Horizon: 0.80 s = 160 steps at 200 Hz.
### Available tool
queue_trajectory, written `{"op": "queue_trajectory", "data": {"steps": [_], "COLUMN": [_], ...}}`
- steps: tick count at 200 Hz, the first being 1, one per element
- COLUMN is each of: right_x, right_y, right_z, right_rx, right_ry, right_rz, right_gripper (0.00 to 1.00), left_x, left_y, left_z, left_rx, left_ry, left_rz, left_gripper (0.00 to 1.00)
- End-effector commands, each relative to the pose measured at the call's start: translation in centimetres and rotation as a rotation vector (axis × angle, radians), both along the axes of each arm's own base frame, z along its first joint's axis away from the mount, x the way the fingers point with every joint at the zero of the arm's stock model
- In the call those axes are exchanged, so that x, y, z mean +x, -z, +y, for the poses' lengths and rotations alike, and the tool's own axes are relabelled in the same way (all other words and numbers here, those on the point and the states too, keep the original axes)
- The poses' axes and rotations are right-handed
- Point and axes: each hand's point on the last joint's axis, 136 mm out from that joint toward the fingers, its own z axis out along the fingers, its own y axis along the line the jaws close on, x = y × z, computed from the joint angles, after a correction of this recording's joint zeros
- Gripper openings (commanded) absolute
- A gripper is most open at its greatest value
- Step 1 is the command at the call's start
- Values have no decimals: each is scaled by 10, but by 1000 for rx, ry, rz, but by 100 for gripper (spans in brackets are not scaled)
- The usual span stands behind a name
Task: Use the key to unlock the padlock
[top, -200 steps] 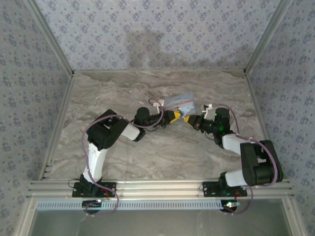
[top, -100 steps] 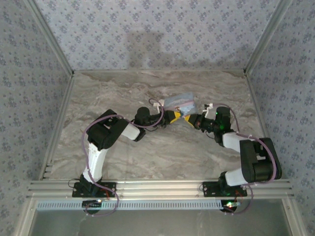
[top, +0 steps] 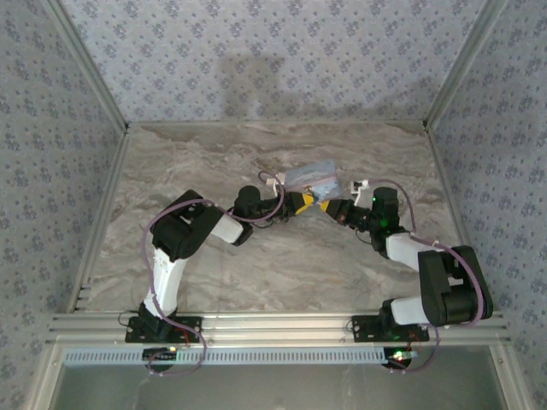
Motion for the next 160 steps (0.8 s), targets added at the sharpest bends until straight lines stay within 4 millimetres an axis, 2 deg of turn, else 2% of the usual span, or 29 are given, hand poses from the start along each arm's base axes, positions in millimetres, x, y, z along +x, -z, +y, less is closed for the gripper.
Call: {"op": "queue_trajectory", "data": {"steps": [1, 44, 80, 113, 142, 160], "right_x": [15, 15, -3, -14, -10, -3], "right_y": [-17, -34, -26, -15, -12, -18], "right_z": [-1, 14, 23, 19, 15, 17], "right_rx": [49, 221, 105, 29, 26, 44], "right_ry": [32, -41, -108, -124, -107, -89], "right_rz": [-44, -7, -54, -79, -72, -63], "right_gripper": [0, 0, 0, 0, 0, 0], "left_x": [-32, -31, -29, -25, -27, -30], "left_y": [-26, -28, -28, -27, -32, -34], "left_z": [-16, -17, -15, -12, -13, -14], "left_rx": [-69, -72, -72, -71, -78, -81], "left_ry": [147, 143, 138, 127, 144, 157], "left_rz": [-105, -108, -108, -104, -110, -113], "left_gripper": [0, 0, 0, 0, 0, 0]}}
